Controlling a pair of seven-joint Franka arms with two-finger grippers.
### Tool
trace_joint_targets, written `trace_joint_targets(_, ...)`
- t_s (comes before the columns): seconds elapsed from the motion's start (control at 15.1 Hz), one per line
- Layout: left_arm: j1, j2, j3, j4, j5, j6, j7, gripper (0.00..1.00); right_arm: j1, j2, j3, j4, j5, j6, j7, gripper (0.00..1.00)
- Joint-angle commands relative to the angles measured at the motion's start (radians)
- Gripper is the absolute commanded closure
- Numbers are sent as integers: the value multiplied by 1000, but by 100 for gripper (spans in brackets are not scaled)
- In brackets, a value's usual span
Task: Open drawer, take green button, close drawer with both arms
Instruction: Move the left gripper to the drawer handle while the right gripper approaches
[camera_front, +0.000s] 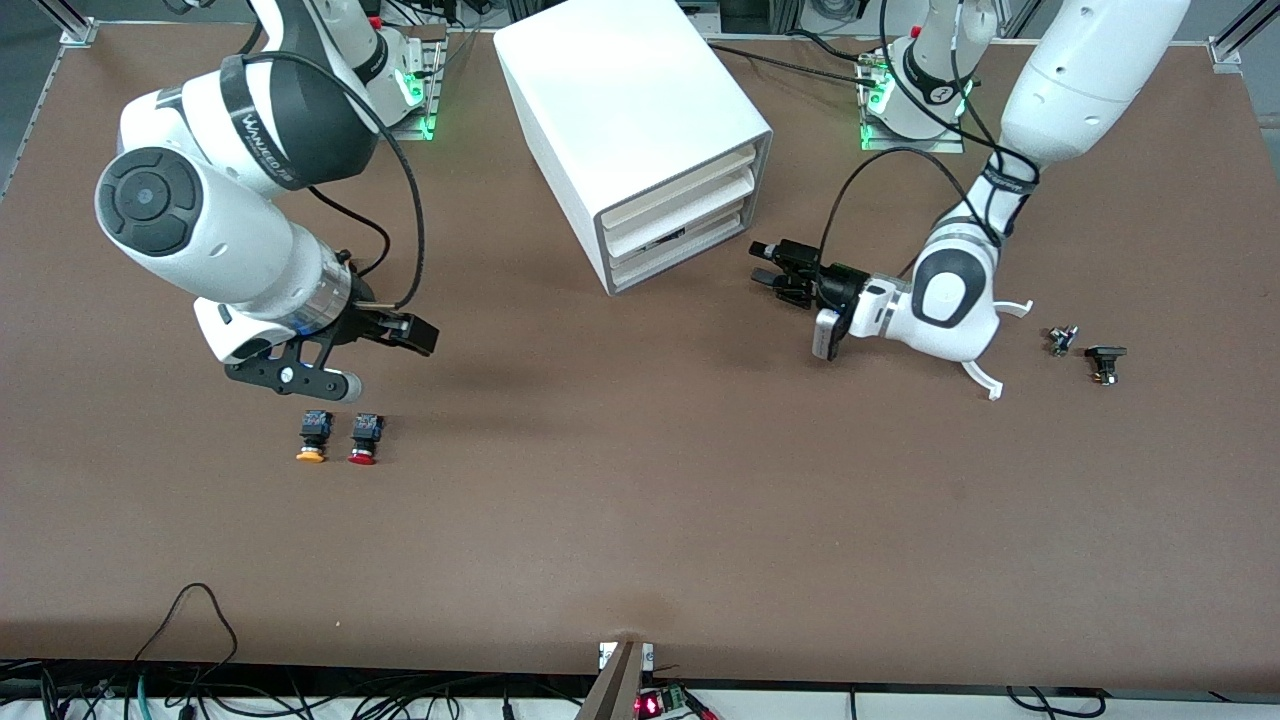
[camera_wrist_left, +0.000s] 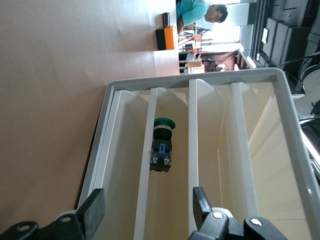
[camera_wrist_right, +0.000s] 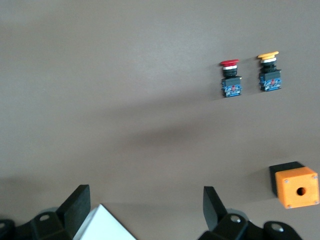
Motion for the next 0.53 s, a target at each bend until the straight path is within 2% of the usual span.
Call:
trace_joint_targets(0.0,-9,23,-20,-31,-49,21,95,28,22,50,-4,86,34,-12,113,0)
trace_joint_targets(0.13,-20,23,-20,-38,-66,21,96,30,31,67,-4,115,74,0,195,0)
trace_joint_targets(0.4,-72,29,-20,-46,-66,20,112,55,53,110,-4,175,148,24,356,0)
trace_joint_targets(0.46,-88,27,-21,-51,-66,20,112,56,53,114,-4,182,169,33,386,0)
